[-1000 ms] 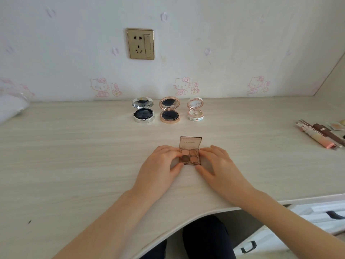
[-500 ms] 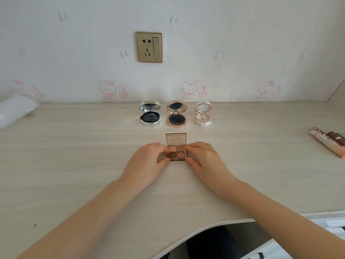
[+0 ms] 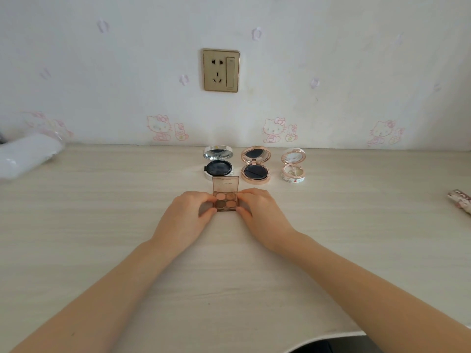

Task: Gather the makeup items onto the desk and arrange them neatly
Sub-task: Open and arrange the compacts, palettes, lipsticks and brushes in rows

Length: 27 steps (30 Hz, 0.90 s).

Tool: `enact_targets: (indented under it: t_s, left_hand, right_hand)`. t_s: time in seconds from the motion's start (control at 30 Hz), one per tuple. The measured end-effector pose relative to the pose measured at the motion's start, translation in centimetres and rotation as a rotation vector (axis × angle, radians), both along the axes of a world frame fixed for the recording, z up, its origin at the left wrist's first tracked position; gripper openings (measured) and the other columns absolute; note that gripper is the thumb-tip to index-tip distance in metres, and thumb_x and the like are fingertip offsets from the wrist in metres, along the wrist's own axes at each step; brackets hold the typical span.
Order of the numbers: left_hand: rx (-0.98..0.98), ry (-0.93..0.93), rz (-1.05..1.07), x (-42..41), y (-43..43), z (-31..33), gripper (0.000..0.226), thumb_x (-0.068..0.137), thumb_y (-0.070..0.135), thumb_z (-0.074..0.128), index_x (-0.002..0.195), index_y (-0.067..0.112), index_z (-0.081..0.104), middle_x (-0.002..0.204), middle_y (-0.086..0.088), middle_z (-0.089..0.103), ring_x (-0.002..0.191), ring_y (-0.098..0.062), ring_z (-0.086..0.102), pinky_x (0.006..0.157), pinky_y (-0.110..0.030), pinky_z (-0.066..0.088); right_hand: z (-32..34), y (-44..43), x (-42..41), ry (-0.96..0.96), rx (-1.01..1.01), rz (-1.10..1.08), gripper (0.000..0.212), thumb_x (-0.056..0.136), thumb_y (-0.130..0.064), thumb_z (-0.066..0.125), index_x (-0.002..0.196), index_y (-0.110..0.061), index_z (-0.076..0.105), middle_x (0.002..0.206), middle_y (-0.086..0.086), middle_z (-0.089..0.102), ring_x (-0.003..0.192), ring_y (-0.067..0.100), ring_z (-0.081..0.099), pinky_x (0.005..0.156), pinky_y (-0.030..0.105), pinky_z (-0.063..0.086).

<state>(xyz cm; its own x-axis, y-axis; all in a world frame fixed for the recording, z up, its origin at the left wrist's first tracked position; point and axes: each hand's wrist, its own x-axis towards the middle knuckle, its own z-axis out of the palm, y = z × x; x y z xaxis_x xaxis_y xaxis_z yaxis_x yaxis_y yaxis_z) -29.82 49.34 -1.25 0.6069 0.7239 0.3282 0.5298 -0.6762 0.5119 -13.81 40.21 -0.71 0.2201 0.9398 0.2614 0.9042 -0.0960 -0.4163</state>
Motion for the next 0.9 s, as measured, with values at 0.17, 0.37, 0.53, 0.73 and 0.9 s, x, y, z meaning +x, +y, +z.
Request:
enact_targets:
  t_s: [0.17,0.37,0.53,0.73,0.9]
  left_hand:
    - [0.025,-0.002,0.013,-0.1,1.4,-0.3,0.026,0.086,0.019,0.067,0.112,0.021,0.069,0.110,0.002,0.068,0.108,-0.017,0.057,0.093,-0.025,0.041]
    - [0.034,-0.004,0.051,-0.1,2.2,-0.5,0.026,0.087,0.021,0.066,0.112,0.022,0.069,0.110,0.002,0.068,0.109,-0.017,0.055,0.091,-0.026,0.041]
    - [0.034,-0.010,0.054,-0.1,2.3,-0.3,0.025,0.086,0.020,0.066,0.111,0.020,0.070,0.108,0.001,0.068,0.107,-0.018,0.056,0.090,-0.026,0.041]
    - [0.035,-0.011,0.053,0.0,2.3,-0.4,0.025,0.087,0.019,0.065,0.111,0.020,0.069,0.109,0.001,0.068,0.108,-0.019,0.056,0.091,-0.029,0.043]
    - [0.039,0.009,0.055,-0.1,2.0,0.0,0.026,0.087,0.018,0.065,0.113,0.020,0.068,0.112,0.001,0.067,0.108,-0.020,0.056,0.092,-0.030,0.043]
  right_hand:
    - [0.0,1.3,0.0,0.000,0.000,0.006,0.029,0.093,-0.015,0.052,0.121,-0.011,0.060,0.123,0.006,0.057,0.117,0.026,0.045,0.098,0.023,0.029]
    - [-0.1,2.5,-0.1,0.012,0.010,-0.009,0.025,0.093,-0.015,0.052,0.116,-0.008,0.060,0.117,0.008,0.059,0.115,0.026,0.045,0.097,0.026,0.032]
    - [0.0,2.7,-0.1,0.008,0.013,-0.006,0.025,0.093,-0.015,0.052,0.115,-0.007,0.060,0.116,0.009,0.060,0.115,0.026,0.045,0.097,0.026,0.031]
    - [-0.1,2.4,-0.2,0.017,0.008,-0.007,0.025,0.093,-0.016,0.051,0.115,-0.007,0.059,0.116,0.008,0.059,0.115,0.027,0.045,0.098,0.029,0.034]
    - [0.1,2.1,-0.4,0.027,-0.001,-0.013,0.029,0.093,-0.018,0.051,0.121,-0.009,0.056,0.121,0.007,0.057,0.120,0.024,0.043,0.098,0.027,0.033]
